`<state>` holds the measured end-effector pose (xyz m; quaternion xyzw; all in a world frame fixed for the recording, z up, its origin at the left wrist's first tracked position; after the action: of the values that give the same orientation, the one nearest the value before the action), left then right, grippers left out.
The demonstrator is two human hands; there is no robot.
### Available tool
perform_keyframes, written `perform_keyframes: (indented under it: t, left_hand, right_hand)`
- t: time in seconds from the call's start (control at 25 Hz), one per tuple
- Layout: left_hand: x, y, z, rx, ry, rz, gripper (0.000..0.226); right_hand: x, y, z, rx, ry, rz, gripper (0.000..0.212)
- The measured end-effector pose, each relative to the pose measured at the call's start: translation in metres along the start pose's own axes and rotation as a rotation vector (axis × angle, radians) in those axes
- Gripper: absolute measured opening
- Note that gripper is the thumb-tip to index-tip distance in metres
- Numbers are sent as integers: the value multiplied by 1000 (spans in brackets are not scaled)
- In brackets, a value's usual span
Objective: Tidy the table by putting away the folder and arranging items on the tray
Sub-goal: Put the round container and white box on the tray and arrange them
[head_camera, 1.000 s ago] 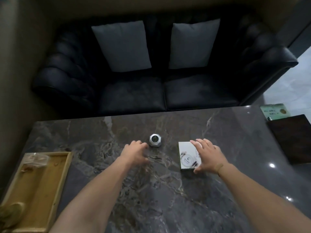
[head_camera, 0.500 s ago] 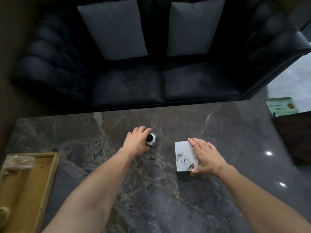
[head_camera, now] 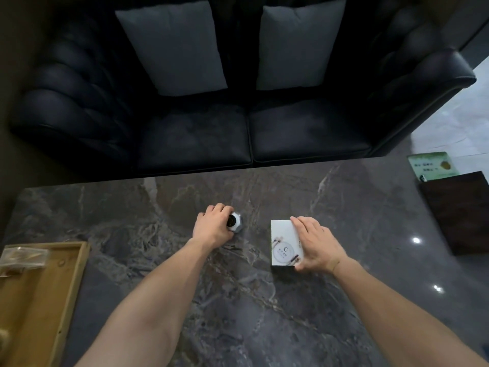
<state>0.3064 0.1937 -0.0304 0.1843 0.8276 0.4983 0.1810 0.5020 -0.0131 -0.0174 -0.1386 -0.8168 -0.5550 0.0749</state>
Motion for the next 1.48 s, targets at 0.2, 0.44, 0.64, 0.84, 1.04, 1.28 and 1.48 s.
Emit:
perform_keyframes:
  t: [0.2, 0.44, 0.64, 0.84, 1.04, 1.28, 1.48]
  left_hand:
    - [-2, -1, -31, 27, 85, -56, 58]
    - [-4, 7, -78, 30, 101, -73, 56]
    - [-3, 10, -116, 15, 115, -88, 57]
    - [6, 10, -150, -44, 103, -149, 61]
    - [26, 3, -190, -75, 146, -229, 63]
    - [74, 0, -240, -138, 230, -293, 60]
    - [130, 1, -279, -182, 327, -309, 61]
  right_hand:
    - [17, 1, -9, -26, -36, 4, 122]
    - [32, 22, -36, -92, -21, -20, 122]
    - [36, 39, -69, -133, 5, -32, 122]
    - [41, 40, -100, -162, 48, -44, 127]
    - [54, 35, -112, -145, 126, -65, 128]
    - [98, 34, -97, -111, 283, -90, 128]
    - [159, 36, -71, -94, 392, -138, 127]
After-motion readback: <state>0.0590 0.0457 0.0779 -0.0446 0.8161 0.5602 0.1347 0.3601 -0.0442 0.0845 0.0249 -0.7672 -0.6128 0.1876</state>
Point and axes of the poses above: each hand's wrist, its own z-axis towards the middle knuckle, its own y-axis out of the back of the hand, x = y × z, the point moved 1 cm from there along z, towards the middle knuckle, and after that the axes turned 14 degrees about y, right-handed, at the moved point
